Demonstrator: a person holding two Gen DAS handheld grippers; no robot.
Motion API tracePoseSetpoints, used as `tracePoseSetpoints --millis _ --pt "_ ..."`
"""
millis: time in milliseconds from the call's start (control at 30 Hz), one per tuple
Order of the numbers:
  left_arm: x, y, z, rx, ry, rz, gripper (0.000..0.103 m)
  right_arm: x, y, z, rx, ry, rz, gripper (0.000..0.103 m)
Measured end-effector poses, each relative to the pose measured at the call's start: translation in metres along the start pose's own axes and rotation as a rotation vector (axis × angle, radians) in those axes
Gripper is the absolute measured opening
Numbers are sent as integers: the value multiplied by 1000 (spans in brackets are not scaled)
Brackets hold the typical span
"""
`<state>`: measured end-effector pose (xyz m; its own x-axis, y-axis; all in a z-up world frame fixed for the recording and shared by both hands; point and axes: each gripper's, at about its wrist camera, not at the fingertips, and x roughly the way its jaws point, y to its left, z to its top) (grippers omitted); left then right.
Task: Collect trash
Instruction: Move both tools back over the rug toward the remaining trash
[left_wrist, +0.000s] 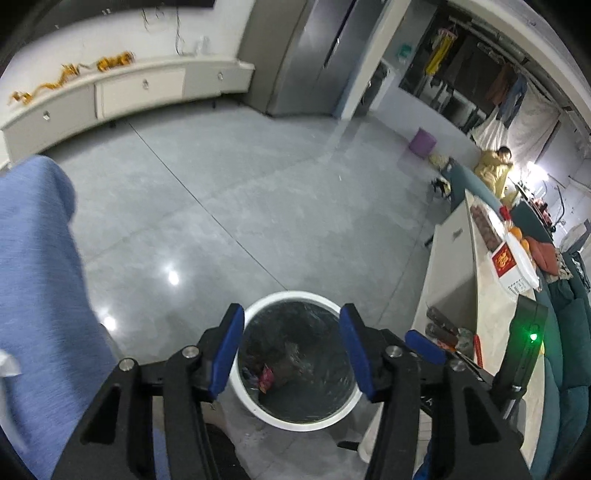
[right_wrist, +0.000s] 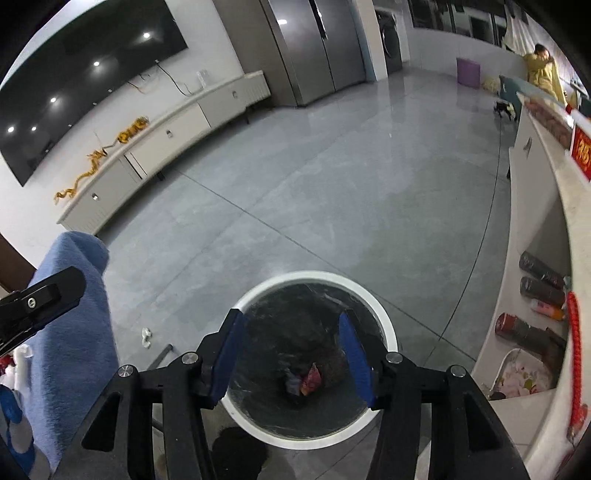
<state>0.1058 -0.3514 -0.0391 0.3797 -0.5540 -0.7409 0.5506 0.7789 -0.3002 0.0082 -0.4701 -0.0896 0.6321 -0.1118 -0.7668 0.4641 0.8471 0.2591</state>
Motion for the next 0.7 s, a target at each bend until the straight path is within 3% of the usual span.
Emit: tracePoseSetpoints --millis 333,633,700 --pt "-119 25 -24 36 -168 115 52 -80 75 -4 -135 -153 66 51" --pt "-208 97 -70 -10 -264 214 52 -123 152 -21 -265 -199 150 51" --pt "-224 117 -82 -33 -277 237 56 -132 171 -26 -300 -206 162 51"
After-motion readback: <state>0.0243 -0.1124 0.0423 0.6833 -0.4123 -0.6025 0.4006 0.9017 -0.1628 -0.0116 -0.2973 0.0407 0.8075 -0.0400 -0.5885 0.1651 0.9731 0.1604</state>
